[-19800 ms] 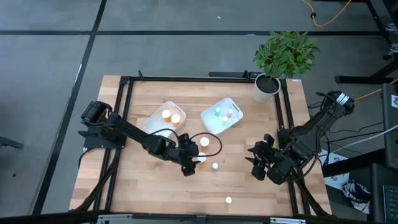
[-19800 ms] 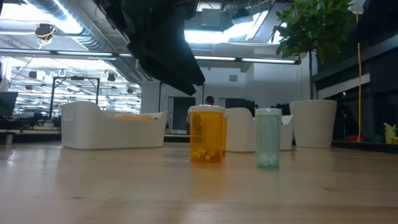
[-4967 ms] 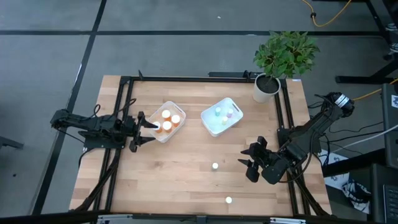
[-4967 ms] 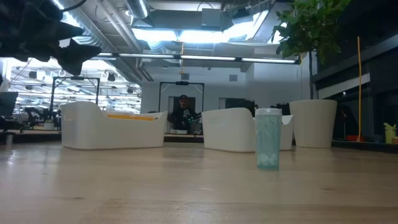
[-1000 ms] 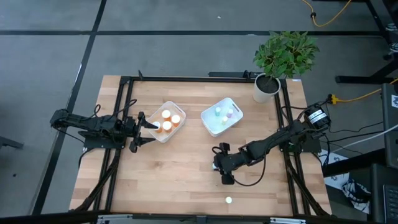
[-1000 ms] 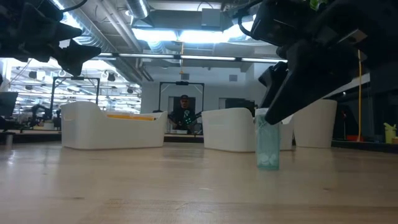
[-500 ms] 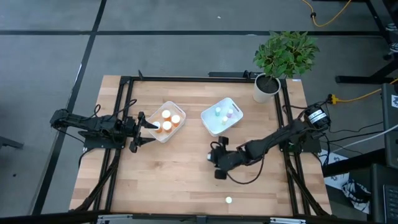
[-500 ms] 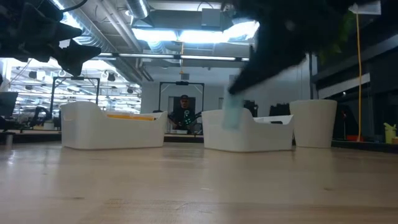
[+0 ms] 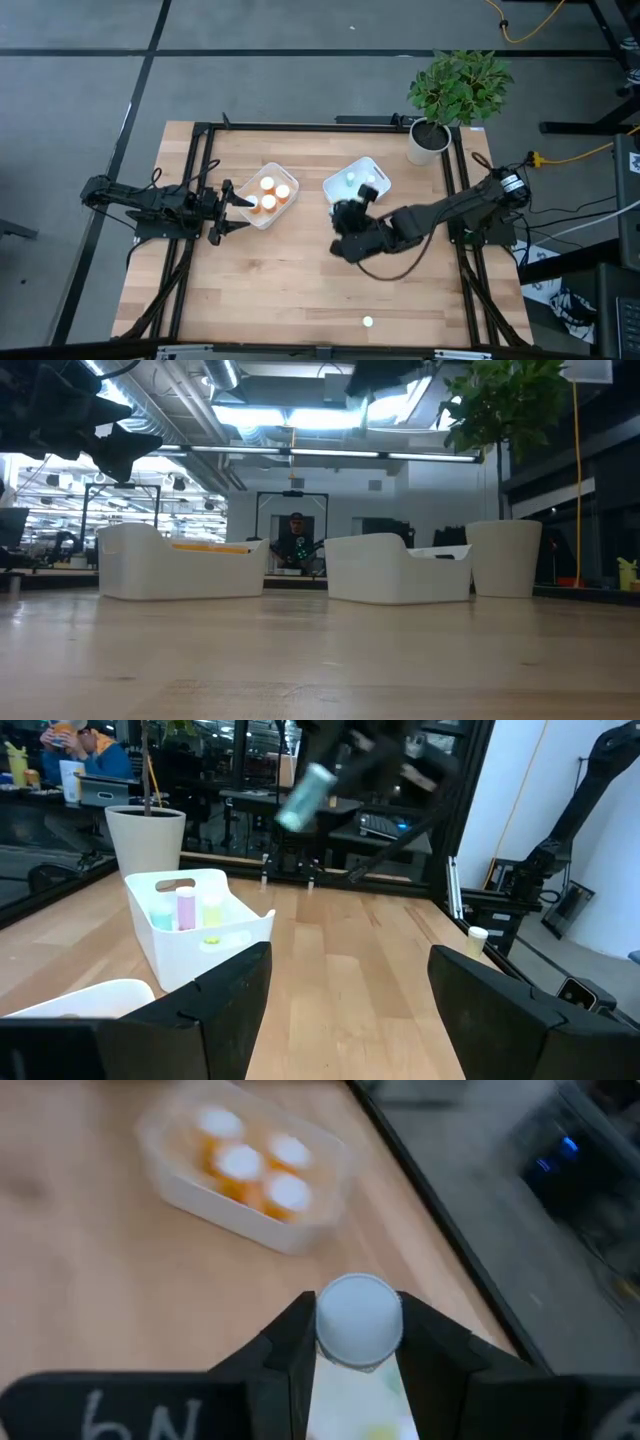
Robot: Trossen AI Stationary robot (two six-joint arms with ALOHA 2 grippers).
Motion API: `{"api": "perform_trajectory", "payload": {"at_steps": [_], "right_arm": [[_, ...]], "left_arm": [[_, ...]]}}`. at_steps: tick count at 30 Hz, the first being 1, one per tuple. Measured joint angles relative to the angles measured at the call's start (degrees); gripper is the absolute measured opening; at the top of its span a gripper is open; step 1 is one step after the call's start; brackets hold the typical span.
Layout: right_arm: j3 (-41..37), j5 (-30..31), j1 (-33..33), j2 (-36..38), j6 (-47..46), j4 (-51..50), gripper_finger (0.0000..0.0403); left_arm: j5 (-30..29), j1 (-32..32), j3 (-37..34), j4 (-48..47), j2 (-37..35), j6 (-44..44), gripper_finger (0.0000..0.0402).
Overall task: Pick and place medicine bottles into bin by pill shape (circle, oval)
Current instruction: Put the green tablet bottle into the right white bin
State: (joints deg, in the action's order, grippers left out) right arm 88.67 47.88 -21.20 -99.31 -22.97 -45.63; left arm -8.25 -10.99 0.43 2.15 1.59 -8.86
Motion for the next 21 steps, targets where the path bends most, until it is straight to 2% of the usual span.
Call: {"api": "perform_trajectory", "payload": {"at_steps": [8,14,18,21], "right_arm": [[1.69,0.52,5.99,0.0,-17.35,-24.78,0.0118],[-0.98,4.39,8.07,2.95,-26.29,-37.03,0.0118],[-4.92,5.5,9.41,8.65,-30.9,-37.48,0.0119],[-10.33,1.86,10.86,14.75,-30.2,-30.28,0.0119]], "left_arm": [[0.0,-0.02,0.0,-0.02,0.02,-0.01,0.0263],[0.0,0.0,0.0,-0.11,0.02,-0.01,0.0263],[0.0,-0.02,0.01,-0.07,-0.01,0.02,0.0263],[0.0,-0.01,0.0,-0.08,-0.01,0.02,0.0263]]}}
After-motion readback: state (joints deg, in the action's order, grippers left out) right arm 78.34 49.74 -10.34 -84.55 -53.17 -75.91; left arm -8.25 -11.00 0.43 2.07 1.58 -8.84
